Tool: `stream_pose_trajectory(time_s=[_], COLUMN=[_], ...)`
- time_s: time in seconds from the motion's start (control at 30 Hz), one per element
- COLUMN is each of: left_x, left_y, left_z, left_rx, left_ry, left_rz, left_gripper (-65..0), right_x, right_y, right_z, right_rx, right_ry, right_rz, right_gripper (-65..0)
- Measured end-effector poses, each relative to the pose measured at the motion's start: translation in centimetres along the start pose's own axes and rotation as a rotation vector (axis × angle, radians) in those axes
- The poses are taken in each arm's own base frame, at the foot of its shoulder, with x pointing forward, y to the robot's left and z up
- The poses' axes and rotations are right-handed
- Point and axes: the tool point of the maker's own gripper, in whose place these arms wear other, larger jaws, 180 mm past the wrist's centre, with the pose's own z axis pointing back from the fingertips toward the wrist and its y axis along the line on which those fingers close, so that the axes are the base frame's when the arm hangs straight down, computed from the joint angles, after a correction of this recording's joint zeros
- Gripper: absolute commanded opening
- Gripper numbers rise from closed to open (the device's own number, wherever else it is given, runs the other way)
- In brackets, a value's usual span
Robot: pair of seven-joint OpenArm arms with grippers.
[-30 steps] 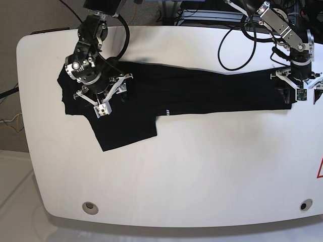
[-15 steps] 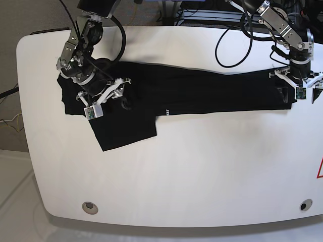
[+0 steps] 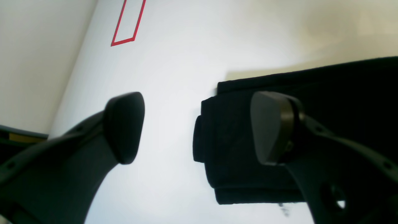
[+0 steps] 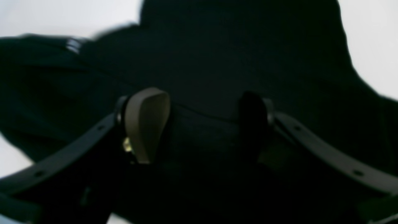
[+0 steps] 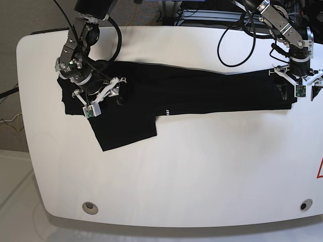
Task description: Fold the T-shirt properly
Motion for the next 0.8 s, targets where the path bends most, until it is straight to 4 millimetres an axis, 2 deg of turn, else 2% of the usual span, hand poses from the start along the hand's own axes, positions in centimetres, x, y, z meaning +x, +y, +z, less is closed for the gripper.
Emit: stream_pose_trajectory(time_s=[0.13, 0.17, 0.23, 0.4, 0.5, 0.53, 0.6, 0.8], left_x=[-0.2, -0.2, -0.4, -0.8, -0.9, -0.9, -1.1, -1.4], left_y=[0.0, 0.0, 0.0, 0.0, -0.2, -0.2, -0.3, -0.6], left_z=[0.0, 0.0, 0.1, 0.1, 0.1, 0.1, 0.1, -0.1], left_rx=[0.001, 0.000, 0.000, -0.002, -0.006, -0.007, -0.009, -0.021], left_ry=[0.007, 0.009, 0.014, 0.023, 0.027, 0.026, 0.030, 0.030], left_rz=[-0.006, -0.008, -0.010, -0.008, -0.005, -0.004, -0.005, 0.013], left_gripper=[-14.6, -14.6, -14.6, -14.8, -14.9, -15.0, -15.1, -15.5], right_x=[-0.2, 0.7, 1.5, 3.9, 3.0, 1.9, 2.2, 2.3], right_y=[-2.0, -3.0, -3.7, -4.2, -4.7, -4.9, -5.6, -6.3], right_z=[-1.4, -1.9, -2.7, -4.2, -5.1, -5.7, -6.4, -7.0], right_rx=[-0.104, -0.153, -0.177, -0.142, -0.131, -0.131, -0.130, -0.132], right_ry=[0.063, 0.026, 0.015, -0.096, -0.083, -0.061, -0.138, -0.124], right_rz=[0.036, 0.038, 0.016, -0.004, -0.038, -0.059, -0.102, -0.134], right_gripper=[-25.5, -25.4, -25.4, -25.4, -25.5, -25.5, -25.5, -25.6])
